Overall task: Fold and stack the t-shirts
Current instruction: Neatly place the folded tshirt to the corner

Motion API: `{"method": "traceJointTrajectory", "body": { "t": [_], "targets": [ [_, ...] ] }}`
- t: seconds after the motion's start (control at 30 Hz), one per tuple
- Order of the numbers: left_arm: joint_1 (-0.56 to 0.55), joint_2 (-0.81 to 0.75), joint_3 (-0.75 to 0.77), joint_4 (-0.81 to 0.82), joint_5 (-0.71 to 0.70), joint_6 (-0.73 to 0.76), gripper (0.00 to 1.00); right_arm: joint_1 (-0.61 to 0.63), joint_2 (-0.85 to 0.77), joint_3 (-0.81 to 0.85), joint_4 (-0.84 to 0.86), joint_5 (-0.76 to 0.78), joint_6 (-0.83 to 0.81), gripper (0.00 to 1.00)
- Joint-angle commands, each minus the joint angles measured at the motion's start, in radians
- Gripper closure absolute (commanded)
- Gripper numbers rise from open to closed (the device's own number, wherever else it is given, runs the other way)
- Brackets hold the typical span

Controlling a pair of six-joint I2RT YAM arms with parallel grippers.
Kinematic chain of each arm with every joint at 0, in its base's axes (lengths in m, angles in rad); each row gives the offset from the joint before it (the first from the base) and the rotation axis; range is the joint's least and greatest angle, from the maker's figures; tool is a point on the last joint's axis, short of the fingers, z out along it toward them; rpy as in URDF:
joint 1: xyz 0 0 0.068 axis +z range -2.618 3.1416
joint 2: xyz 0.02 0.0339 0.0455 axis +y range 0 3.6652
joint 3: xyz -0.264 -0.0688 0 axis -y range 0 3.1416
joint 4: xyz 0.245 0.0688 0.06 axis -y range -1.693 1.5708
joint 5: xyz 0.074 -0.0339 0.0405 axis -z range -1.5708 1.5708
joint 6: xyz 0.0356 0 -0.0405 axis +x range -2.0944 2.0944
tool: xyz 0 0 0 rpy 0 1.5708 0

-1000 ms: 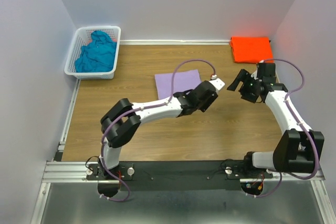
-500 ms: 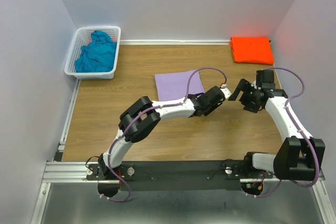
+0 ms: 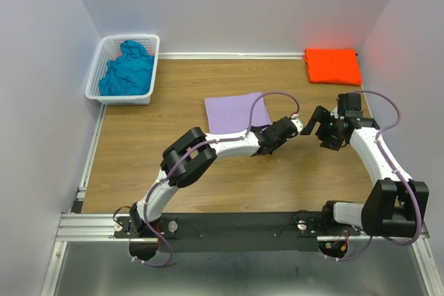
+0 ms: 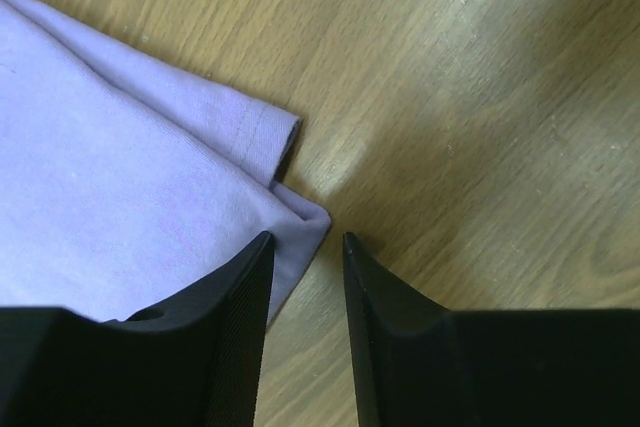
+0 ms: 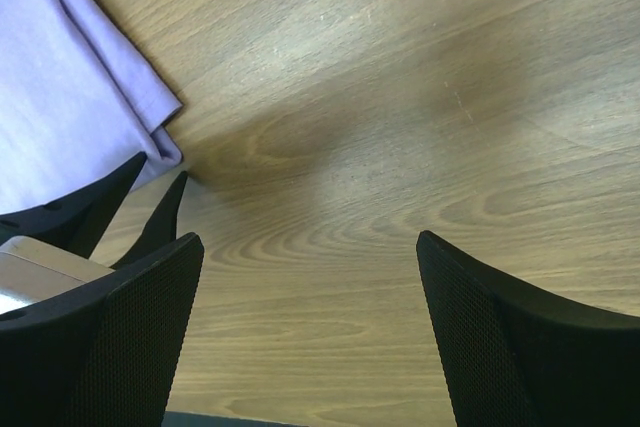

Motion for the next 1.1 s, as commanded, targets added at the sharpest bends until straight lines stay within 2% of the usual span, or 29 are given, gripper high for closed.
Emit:
{"method": "traceJointTrajectory", "body": {
  "t": [0.0,0.17,0.2,0.23,0.3,0.6,0.83,1.07],
  "targets": [
    [0.0,0.051,0.004,-0.007,-0.054,-0.004,0.6,-0.006,0.021,0.005,-0.008,-0.041,-0.02,0.06],
    [0.0,0.069,0.004,0.003,-0.053,-0.004,0.72,-0.006,0.03,-0.007,0.009,-0.061,-0.017,0.06],
    [0.0,0.066,0.001,0.004,-0.05,-0.004,0.78,-0.008,0.031,-0.009,0.01,-0.074,-0.016,0.06],
    [0.0,0.06,-0.004,0.009,-0.046,-0.004,0.88,-0.008,0.036,-0.011,0.013,-0.081,-0.014,0.06],
    [0.0,0.046,-0.018,0.019,-0.037,-0.004,1.0,-0.006,0.045,-0.024,0.036,-0.124,-0.004,0.06],
    [0.021,-0.116,-0.124,0.101,0.015,-0.062,1.0,-0.008,0.146,-0.067,0.222,-0.287,0.136,0.07],
    [0.047,-0.182,-0.185,0.142,0.055,-0.096,1.0,-0.008,0.261,-0.032,0.34,-0.327,0.211,0.08],
    [0.061,-0.227,-0.226,0.182,0.105,-0.123,1.0,-0.005,0.395,-0.023,0.505,-0.448,0.271,0.11]
  ]
}}
